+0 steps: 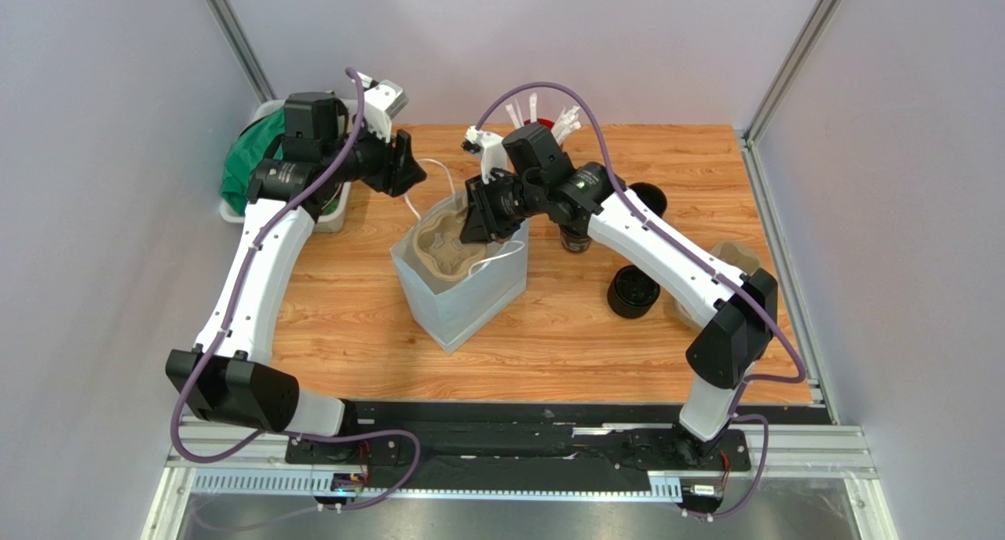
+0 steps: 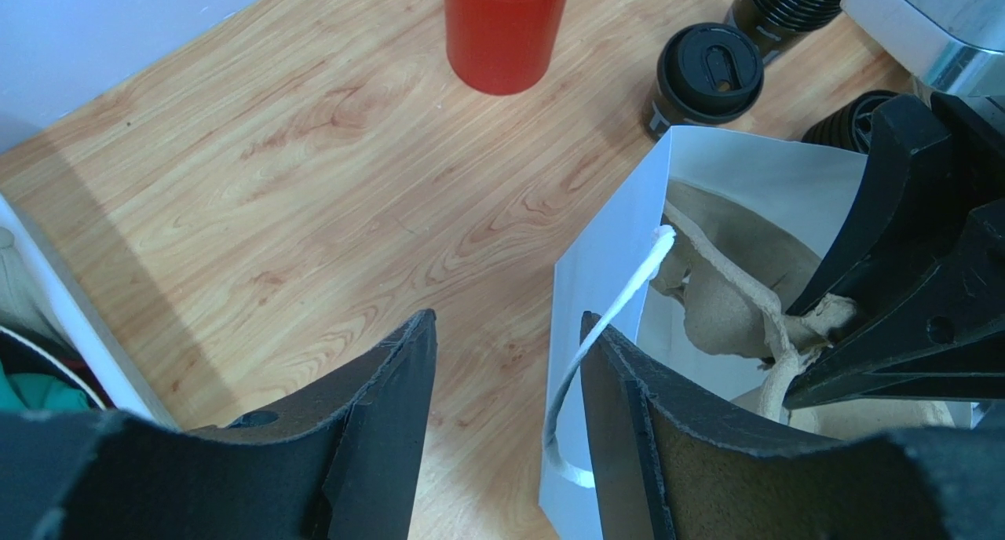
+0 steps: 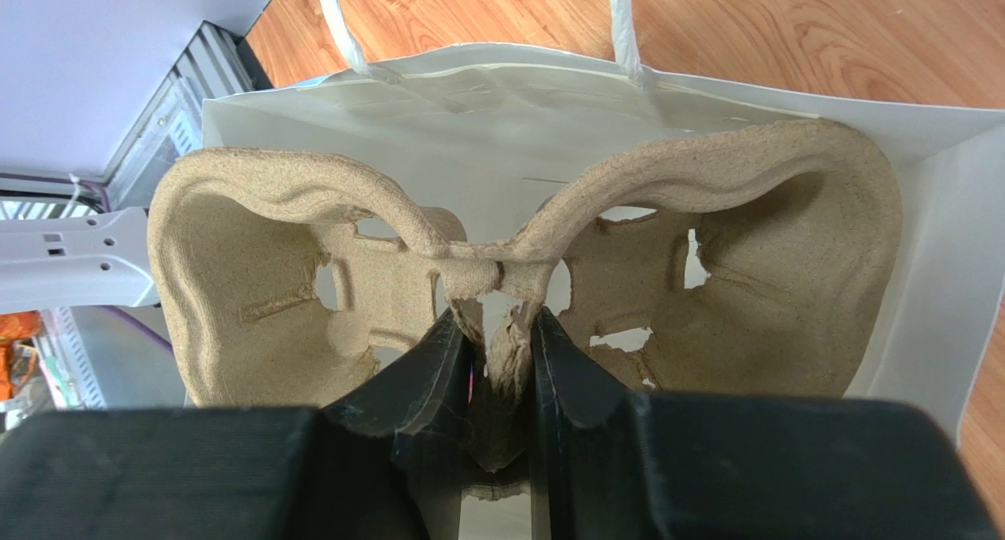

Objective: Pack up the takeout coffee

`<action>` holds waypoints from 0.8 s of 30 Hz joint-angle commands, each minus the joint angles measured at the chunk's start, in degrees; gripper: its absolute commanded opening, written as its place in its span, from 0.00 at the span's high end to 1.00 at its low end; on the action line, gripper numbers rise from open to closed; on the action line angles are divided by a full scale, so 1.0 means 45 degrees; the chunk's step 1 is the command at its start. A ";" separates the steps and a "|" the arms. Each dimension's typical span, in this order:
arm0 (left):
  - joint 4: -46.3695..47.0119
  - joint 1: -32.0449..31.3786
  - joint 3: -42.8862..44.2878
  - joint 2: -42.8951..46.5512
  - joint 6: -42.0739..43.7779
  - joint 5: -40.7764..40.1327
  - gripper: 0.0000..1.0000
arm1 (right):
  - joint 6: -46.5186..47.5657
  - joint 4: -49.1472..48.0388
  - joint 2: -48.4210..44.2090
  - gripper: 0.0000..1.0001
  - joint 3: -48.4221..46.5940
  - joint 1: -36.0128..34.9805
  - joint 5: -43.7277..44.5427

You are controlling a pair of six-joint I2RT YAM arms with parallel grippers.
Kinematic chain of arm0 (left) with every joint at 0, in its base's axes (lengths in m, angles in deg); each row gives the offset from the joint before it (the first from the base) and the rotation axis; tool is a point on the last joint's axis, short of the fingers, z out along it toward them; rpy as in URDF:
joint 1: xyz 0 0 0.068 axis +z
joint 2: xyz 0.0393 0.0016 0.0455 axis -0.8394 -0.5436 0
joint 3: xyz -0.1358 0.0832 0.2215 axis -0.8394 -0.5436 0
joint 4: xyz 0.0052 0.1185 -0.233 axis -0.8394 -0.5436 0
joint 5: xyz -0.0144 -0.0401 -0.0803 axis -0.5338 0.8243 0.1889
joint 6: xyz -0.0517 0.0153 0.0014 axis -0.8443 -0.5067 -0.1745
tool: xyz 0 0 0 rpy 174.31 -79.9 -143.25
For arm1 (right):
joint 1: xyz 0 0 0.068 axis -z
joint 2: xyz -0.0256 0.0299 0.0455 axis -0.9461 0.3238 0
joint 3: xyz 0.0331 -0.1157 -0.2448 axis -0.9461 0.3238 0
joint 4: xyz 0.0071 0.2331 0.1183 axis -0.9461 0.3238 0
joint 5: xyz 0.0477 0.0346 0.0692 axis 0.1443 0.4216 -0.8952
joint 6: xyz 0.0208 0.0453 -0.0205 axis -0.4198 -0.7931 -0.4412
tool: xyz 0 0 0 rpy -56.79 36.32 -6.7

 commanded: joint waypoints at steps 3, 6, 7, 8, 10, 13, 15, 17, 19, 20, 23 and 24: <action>0.0491 0.0105 -0.0222 0.0659 -0.0217 0.0177 0.44 | 0.0568 0.0149 0.0243 0.79 -0.0782 -0.0244 0.0814; 0.0511 0.0085 -0.0320 0.0737 -0.0197 0.0157 0.44 | 0.0685 0.0227 0.0244 0.79 -0.0704 -0.0341 0.1009; 0.0550 0.0105 -0.0359 0.0738 -0.0197 0.0118 0.44 | 0.0725 0.0247 0.0263 0.79 -0.0685 -0.0380 0.1087; 0.0569 0.0105 -0.0379 0.0757 -0.0158 0.0098 0.44 | 0.0725 0.0247 0.0244 0.79 -0.0665 -0.0439 0.1126; 0.0550 0.0105 -0.0340 0.0796 -0.0158 0.0020 0.44 | 0.0842 0.0305 0.0263 0.79 -0.0645 -0.0459 0.1282; 0.0531 0.0105 -0.0359 0.0777 -0.0197 0.0040 0.44 | 0.0998 0.0344 0.0244 0.79 -0.0568 -0.0517 0.1477; 0.0511 0.0105 -0.0340 0.0757 -0.0217 0.0098 0.46 | 0.1096 0.0384 0.0244 0.78 -0.0509 -0.0576 0.1692; 0.0433 0.0085 -0.0262 0.0680 -0.0236 0.0137 0.47 | 0.1232 0.0519 0.0302 0.78 -0.0508 -0.0596 0.1809; 0.0413 0.0105 -0.0281 0.0640 -0.0236 0.0195 0.49 | 0.1349 0.0618 0.0399 0.78 -0.0548 -0.0615 0.2004; 0.0394 0.0105 -0.0281 0.0640 -0.0255 0.0215 0.49 | 0.1369 0.0599 0.0439 0.78 -0.0528 -0.0654 0.2083; 0.0355 0.0085 -0.0301 0.0620 -0.0294 0.0352 0.53 | 0.1506 0.0637 0.0595 0.78 -0.0664 -0.0732 0.2570; 0.0336 0.0085 -0.0339 0.0601 -0.0295 0.0410 0.54 | 0.1506 0.0773 0.0672 0.78 -0.0742 -0.0752 0.2746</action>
